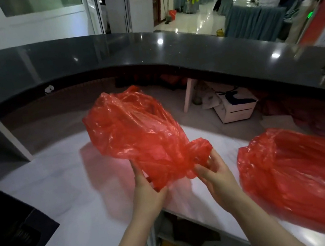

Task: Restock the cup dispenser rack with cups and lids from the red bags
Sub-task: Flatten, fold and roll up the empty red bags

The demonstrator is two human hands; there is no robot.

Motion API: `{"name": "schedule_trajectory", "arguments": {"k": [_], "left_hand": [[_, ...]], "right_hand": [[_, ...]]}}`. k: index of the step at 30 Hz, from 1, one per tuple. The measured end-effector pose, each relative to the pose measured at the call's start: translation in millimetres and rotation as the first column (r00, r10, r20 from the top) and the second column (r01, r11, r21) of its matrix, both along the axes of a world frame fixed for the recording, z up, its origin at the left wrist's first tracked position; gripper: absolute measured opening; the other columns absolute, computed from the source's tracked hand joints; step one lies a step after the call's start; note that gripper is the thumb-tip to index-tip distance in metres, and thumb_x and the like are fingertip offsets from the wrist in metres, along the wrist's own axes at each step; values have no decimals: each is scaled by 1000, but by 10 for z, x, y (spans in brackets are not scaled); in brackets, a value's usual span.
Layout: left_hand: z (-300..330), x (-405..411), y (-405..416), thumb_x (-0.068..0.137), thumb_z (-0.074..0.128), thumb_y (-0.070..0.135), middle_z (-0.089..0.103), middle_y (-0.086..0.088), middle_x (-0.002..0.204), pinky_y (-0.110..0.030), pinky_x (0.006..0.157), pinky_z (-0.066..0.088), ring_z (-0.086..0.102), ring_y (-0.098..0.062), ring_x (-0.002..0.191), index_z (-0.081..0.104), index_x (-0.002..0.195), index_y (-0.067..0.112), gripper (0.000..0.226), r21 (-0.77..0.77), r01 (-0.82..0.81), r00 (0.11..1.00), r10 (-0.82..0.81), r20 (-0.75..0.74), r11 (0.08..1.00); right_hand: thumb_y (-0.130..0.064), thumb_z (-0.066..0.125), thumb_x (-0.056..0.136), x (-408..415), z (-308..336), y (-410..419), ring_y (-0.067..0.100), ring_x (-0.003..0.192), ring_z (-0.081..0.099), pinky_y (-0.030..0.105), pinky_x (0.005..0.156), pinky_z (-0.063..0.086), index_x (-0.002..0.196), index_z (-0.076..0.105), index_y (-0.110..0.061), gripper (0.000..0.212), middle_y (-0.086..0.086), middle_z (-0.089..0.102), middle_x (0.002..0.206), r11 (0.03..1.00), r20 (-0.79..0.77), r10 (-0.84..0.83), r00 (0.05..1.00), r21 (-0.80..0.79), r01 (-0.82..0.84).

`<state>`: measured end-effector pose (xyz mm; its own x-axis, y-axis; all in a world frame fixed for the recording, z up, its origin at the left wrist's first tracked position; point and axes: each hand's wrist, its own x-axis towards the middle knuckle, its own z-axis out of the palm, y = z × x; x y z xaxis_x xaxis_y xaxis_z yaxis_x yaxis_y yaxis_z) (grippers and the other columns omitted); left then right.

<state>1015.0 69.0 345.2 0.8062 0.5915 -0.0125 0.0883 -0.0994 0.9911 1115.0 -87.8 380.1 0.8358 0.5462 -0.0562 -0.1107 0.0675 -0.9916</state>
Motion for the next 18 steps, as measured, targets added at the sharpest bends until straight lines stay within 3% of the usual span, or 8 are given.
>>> {"name": "schedule_trajectory", "arguments": {"k": [4, 7, 10, 14, 18], "left_hand": [[75, 46, 16, 76, 62, -3, 53, 12, 131, -26, 96, 45, 54, -7, 118, 16, 146, 42, 95, 118, -136, 990, 129, 59, 984], [87, -64, 78, 80, 57, 1, 56, 26, 124, -19, 93, 47, 54, 1, 114, 40, 136, 41, 71, 182, -189, 982, 181, 57, 965], [65, -218, 255, 86, 52, 0, 61, 26, 109, -20, 81, 48, 60, -5, 102, 54, 123, 37, 52, 178, -324, 945, 327, 15, 929], [93, -320, 551, 85, 51, -4, 68, 0, 103, -31, 79, 47, 61, -19, 92, 65, 114, 14, 37, 294, -472, 861, 506, -46, 831], [180, -307, 737, 84, 54, -1, 67, -8, 84, -31, 68, 40, 59, -26, 79, 65, 88, 13, 19, 276, -638, 741, 671, -35, 719]], "right_hand": [[-15, 73, 83, -17, 32, 57, 12, 94, 68, 29, 81, 56, 120, 60, -29, 42, 0, 72, 99, 981, 139, -89, 986, -161, 112], [-13, 68, 84, 73, 140, 140, 6, 57, 53, 19, 54, 43, 84, 70, -23, 10, 0, 57, 62, 930, 268, -223, 937, -231, 287], [-9, 57, 88, 324, 229, 138, 10, 46, 40, 20, 43, 33, 72, 59, -16, 18, -2, 49, 55, 887, 115, -399, 910, -203, 415], [-5, 48, 88, 699, 318, -67, 11, 39, 30, 16, 36, 22, 68, 43, -15, 23, 1, 41, 51, 835, -83, -545, 835, -149, 530], [-1, 46, 85, 941, 370, -342, 7, 31, 31, 12, 34, 21, 69, 45, -13, 20, -5, 41, 40, 817, -95, -574, 814, -146, 559]]}}
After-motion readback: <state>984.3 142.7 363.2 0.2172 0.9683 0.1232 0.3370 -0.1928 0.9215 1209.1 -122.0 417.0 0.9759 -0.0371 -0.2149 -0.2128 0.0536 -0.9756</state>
